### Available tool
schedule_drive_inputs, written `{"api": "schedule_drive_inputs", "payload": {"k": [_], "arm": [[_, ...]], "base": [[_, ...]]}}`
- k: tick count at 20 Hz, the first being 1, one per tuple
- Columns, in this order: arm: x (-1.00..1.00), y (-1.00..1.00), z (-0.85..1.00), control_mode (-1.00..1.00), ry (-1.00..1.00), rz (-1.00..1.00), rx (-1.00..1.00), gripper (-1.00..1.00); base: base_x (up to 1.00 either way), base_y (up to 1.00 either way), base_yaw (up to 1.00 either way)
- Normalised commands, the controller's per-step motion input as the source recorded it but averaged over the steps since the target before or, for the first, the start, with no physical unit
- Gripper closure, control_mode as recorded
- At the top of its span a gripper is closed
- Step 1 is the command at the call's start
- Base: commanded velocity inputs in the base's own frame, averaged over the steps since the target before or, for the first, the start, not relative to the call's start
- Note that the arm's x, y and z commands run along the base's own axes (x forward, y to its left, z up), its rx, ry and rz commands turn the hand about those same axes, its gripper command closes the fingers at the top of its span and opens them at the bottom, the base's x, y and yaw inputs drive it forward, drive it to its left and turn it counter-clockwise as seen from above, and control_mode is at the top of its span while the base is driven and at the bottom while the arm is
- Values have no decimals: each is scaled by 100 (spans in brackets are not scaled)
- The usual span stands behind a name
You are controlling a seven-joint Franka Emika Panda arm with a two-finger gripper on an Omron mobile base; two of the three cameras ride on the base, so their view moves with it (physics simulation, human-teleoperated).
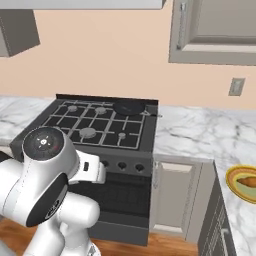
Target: Pick the croissant and place it on the pan. Then turn on the stove to warm the croissant.
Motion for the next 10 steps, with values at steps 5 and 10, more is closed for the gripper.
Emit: {"api": "schedule_drive_inputs", "payload": {"k": [5,10], "arm": [[0,0,0,100,0,0,0,-100],[0,0,0,100,0,0,0,-100]], "base": [[11,-24,-15],[10,-45,-8]]}}
